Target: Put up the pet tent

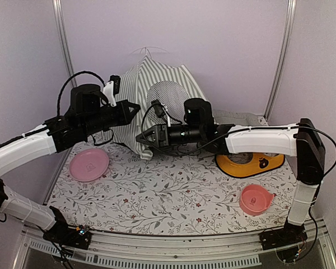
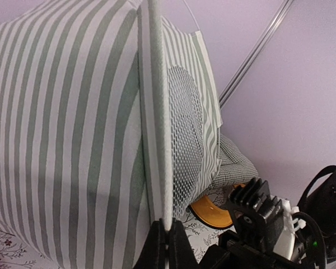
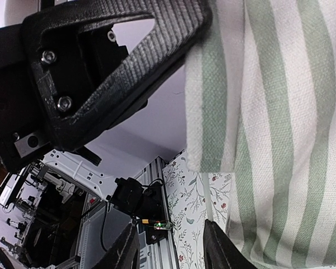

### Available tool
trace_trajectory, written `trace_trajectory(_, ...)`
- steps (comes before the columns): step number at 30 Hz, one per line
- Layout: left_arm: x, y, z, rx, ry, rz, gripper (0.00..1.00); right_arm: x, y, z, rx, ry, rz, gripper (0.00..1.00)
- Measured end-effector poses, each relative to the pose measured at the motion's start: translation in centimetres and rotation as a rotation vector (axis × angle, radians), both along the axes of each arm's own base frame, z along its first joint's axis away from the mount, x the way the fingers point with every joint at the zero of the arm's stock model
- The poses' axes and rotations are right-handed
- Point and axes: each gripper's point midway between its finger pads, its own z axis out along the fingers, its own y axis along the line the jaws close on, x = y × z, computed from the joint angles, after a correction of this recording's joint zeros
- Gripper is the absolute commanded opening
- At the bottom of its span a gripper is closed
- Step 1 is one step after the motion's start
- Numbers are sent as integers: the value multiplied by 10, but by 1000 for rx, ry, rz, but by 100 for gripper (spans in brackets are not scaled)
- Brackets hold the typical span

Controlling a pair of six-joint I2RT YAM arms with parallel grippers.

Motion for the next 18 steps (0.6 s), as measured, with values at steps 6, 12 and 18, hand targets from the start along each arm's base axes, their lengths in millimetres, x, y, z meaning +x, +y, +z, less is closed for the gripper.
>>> trace_trajectory(6, 1, -1, -1, 3, 0, -1, 0, 3, 0, -1, -9, 0, -18, 39)
trace_trajectory(12, 2, -2, -3, 8, 4, -1, 0, 8, -1, -3, -26, -4, -49, 38)
trace_trajectory(18, 2, -2, -5, 13, 8, 0, 0, 12, -2, -6, -40, -13, -67, 37)
